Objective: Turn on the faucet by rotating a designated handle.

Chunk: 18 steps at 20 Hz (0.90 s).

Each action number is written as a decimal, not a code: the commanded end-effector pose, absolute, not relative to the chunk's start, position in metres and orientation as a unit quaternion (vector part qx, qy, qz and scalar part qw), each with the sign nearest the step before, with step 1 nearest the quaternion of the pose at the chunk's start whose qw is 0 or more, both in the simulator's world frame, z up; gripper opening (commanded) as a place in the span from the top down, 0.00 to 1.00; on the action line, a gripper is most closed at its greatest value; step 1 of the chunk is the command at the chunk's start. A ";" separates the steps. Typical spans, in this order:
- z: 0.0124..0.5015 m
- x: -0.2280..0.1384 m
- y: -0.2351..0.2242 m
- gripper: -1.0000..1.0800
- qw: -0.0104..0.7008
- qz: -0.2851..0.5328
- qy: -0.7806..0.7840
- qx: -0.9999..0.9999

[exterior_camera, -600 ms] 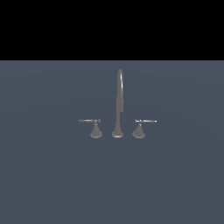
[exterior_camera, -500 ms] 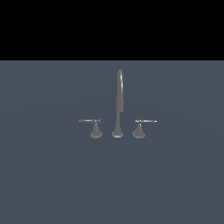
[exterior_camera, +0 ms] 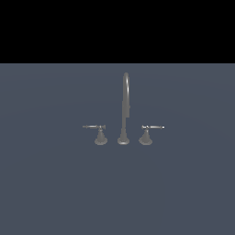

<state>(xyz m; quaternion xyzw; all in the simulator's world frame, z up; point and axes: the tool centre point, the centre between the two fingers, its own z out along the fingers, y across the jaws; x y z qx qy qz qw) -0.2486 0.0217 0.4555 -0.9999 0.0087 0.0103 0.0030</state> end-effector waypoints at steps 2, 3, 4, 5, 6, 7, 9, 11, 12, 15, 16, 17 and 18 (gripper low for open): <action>0.445 -0.245 0.029 1.00 0.003 0.010 0.030 -0.999; 0.441 -0.244 0.031 1.00 0.003 0.010 0.038 -0.999; 0.437 -0.242 0.034 1.00 0.003 0.010 0.046 -0.999; 0.432 -0.241 0.037 1.00 0.003 0.010 0.054 -0.998; 0.428 -0.239 0.040 1.00 0.003 0.010 0.064 -0.998; 0.423 -0.237 0.043 1.00 0.003 0.010 0.074 -0.997; 0.412 -0.233 0.050 1.00 0.003 0.010 0.095 -0.995; 0.401 -0.228 0.057 1.00 0.003 0.010 0.117 -0.993; 0.395 -0.225 0.060 1.00 0.003 0.010 0.128 -0.992; 0.378 -0.217 0.070 1.00 0.003 0.009 0.162 -0.987; 0.372 -0.214 0.073 1.00 0.003 0.009 0.173 -0.985; 0.367 -0.211 0.076 1.00 0.003 0.009 0.184 -0.983; 0.361 -0.208 0.079 1.00 0.003 0.009 0.195 -0.981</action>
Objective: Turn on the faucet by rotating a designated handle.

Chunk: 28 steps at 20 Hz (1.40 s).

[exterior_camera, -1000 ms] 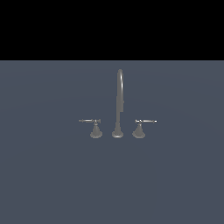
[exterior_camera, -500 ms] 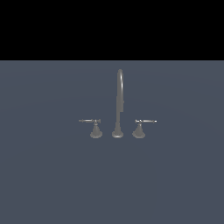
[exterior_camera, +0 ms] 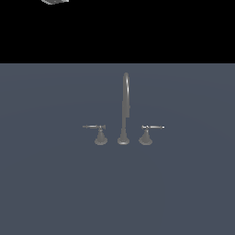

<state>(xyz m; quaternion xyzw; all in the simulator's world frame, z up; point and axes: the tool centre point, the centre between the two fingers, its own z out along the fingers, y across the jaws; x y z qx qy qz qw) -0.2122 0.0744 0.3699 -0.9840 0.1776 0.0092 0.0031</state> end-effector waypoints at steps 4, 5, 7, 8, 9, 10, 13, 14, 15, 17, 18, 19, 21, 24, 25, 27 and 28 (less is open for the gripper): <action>0.338 -0.195 0.091 1.00 0.004 0.009 0.239 -0.971; 0.333 -0.191 0.093 1.00 0.004 0.008 0.250 -0.968; 0.322 -0.184 0.098 1.00 0.004 0.008 0.271 -0.963; 0.316 -0.181 0.101 1.00 0.004 0.008 0.282 -0.959; 0.310 -0.177 0.103 1.00 0.004 0.008 0.292 -0.956; 0.305 -0.173 0.105 1.00 0.004 0.008 0.302 -0.953; 0.289 -0.162 0.112 1.00 0.005 0.008 0.333 -0.943; 0.283 -0.158 0.113 1.00 0.005 0.008 0.343 -0.939; 0.278 -0.155 0.115 1.00 0.005 0.008 0.352 -0.936; 0.268 -0.147 0.118 1.00 0.006 0.007 0.372 -0.928; 0.263 -0.143 0.120 1.00 0.006 0.007 0.381 -0.925; 0.258 -0.139 0.121 1.00 0.006 0.007 0.390 -0.921; 0.248 -0.132 0.124 1.00 0.006 0.007 0.408 -0.913; 0.234 -0.121 0.127 1.00 0.006 0.007 0.433 -0.901; 0.229 -0.117 0.127 1.00 0.007 0.007 0.441 -0.897; 0.220 -0.110 0.129 1.00 0.007 0.007 0.457 -0.889; 0.216 -0.107 0.129 1.00 0.007 0.006 0.465 -0.885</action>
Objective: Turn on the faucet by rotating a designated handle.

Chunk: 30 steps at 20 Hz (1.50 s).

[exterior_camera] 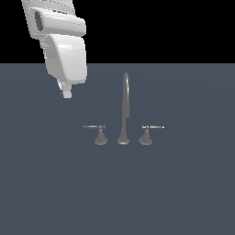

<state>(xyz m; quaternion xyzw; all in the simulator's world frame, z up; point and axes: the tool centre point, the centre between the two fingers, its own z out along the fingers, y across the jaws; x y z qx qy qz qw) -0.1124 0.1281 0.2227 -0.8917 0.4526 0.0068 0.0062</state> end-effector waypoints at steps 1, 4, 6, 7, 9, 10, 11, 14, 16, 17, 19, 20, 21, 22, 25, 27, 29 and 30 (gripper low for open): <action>0.211 -0.103 0.130 1.00 0.007 0.006 0.473 -0.881; 0.198 -0.093 0.131 1.00 0.007 0.006 0.495 -0.869; 0.190 -0.086 0.131 1.00 0.006 0.006 0.510 -0.860; 0.186 -0.083 0.131 1.00 0.006 0.006 0.517 -0.856; 0.177 -0.076 0.131 1.00 0.006 0.005 0.532 -0.847; 0.173 -0.072 0.130 1.00 0.006 0.005 0.539 -0.842; 0.168 -0.069 0.130 1.00 0.006 0.005 0.546 -0.838; 0.154 -0.058 0.129 1.00 0.005 0.004 0.569 -0.823; 0.145 -0.050 0.127 1.00 0.004 0.003 0.584 -0.812; 0.140 -0.046 0.126 1.00 0.004 0.003 0.592 -0.806; 0.129 -0.038 0.124 1.00 0.003 0.003 0.609 -0.793; 0.124 -0.034 0.123 1.00 0.002 0.002 0.617 -0.787; 0.119 -0.030 0.122 1.00 0.002 0.002 0.625 -0.780; 0.114 -0.026 0.120 1.00 0.002 0.002 0.633 -0.774; 0.099 -0.014 0.116 1.00 0.001 0.001 0.655 -0.755; 0.091 -0.008 0.113 1.00 0.000 0.000 0.668 -0.744; 0.083 -0.001 0.110 1.00 0.000 0.000 0.680 -0.733; 0.080 0.001 0.109 1.00 0.000 0.000 0.686 -0.728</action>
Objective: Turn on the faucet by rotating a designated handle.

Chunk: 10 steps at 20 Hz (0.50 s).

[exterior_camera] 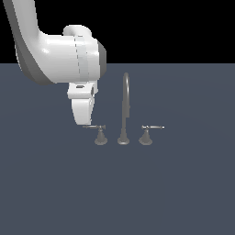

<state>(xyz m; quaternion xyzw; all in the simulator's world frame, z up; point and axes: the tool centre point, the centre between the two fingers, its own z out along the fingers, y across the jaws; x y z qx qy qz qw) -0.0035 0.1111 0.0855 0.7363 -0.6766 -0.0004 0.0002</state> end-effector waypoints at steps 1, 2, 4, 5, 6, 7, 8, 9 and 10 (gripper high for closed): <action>0.077 0.004 0.107 1.00 0.000 0.000 -0.691 0.723; 0.074 0.006 0.106 1.00 0.001 0.001 -0.695 0.719; 0.069 0.010 0.104 1.00 0.001 0.001 -0.703 0.712; 0.067 0.012 0.103 1.00 0.001 0.001 -0.705 0.709; 0.066 0.013 0.102 1.00 0.001 0.001 -0.708 0.706; 0.064 0.014 0.102 1.00 0.001 0.001 -0.710 0.705; 0.064 0.014 0.101 1.00 0.001 0.001 -0.711 0.703; 0.063 0.015 0.101 1.00 0.000 0.001 -0.712 0.703; 0.063 0.015 0.101 1.00 0.000 0.000 -0.712 0.702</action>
